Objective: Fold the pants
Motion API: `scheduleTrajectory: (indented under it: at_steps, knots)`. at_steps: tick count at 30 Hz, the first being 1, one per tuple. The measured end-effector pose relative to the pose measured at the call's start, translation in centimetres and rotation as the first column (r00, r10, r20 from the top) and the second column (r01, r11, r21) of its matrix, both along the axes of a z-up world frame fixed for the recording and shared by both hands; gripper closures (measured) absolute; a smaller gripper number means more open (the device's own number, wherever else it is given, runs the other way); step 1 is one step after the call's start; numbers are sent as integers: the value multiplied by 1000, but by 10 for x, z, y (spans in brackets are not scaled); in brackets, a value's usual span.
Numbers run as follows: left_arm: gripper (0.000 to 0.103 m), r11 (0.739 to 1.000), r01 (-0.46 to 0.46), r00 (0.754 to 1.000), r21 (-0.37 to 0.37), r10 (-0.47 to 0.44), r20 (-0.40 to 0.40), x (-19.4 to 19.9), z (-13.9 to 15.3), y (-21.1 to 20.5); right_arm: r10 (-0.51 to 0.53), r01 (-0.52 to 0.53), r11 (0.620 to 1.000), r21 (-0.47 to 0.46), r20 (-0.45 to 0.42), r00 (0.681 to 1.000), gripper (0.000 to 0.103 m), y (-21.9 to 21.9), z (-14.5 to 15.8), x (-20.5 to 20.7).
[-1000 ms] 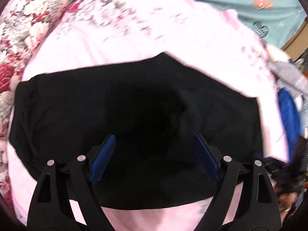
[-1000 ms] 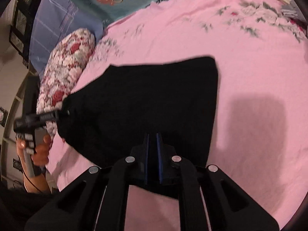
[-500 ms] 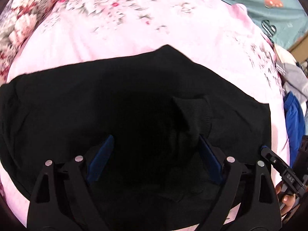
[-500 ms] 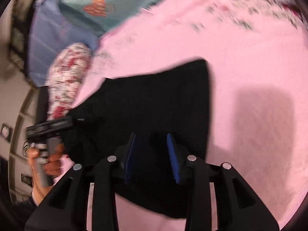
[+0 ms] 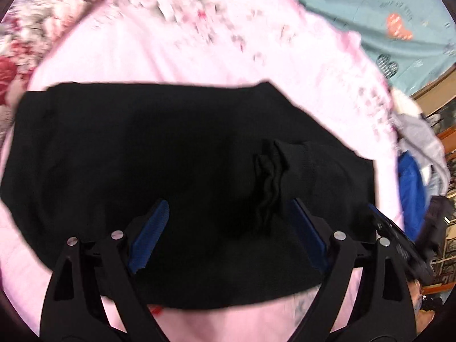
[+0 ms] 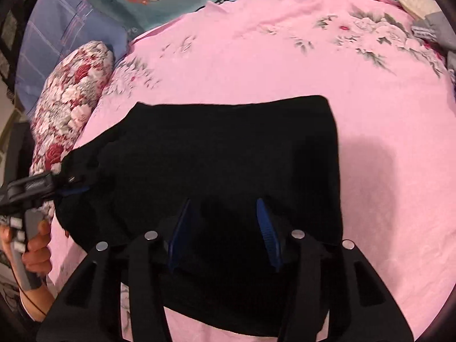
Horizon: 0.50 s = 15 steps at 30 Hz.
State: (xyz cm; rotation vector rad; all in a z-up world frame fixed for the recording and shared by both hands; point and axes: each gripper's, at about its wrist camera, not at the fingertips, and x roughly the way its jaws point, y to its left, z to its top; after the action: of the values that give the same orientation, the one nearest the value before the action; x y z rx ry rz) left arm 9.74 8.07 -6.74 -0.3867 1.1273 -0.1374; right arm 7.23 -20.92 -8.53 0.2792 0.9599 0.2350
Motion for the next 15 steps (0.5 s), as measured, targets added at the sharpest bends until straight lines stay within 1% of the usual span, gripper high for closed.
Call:
scheduleTrajectory:
  at_steps: [2, 3, 4, 5, 7, 8, 10, 13, 15]
  knots:
    - [15, 999, -32, 999, -18, 33, 41, -19, 13, 21, -4, 4, 1000, 3, 41, 999, 50, 0, 8, -7]
    - [14, 998, -63, 996, -9, 63, 57, -29, 18, 33, 4, -4, 1000, 6, 55, 998, 49, 1, 12, -11]
    - [12, 995, -97, 993, 3, 96, 66, -37, 22, 44, 4, -5, 1000, 9, 65, 998, 45, 1, 13, -14]
    - [12, 987, -159, 985, 21, 157, 75, -50, 25, 64, -3, 2, 1000, 12, 75, 997, 41, 1, 15, -19]
    - [12, 970, -239, 969, 43, 235, 77, -61, 25, 86, -8, 6, 1000, 25, 80, 997, 38, -4, 16, -27]
    - [12, 956, -290, 955, 46, 287, 69, -69, 23, 102, -9, 6, 999, 40, 78, 997, 38, -6, 15, -31]
    - [12, 941, -337, 941, 25, 336, 46, -77, 14, 123, -26, 20, 997, 69, 83, 996, 38, -9, 14, -38]
    - [12, 925, -378, 926, 41, 378, -7, -80, -1, 143, -82, 71, 992, 107, 103, 991, 38, -15, 16, -47]
    - [14, 918, -395, 917, 23, 396, -47, -78, -13, 149, -100, 85, 987, 134, 108, 989, 38, -18, 18, -51]
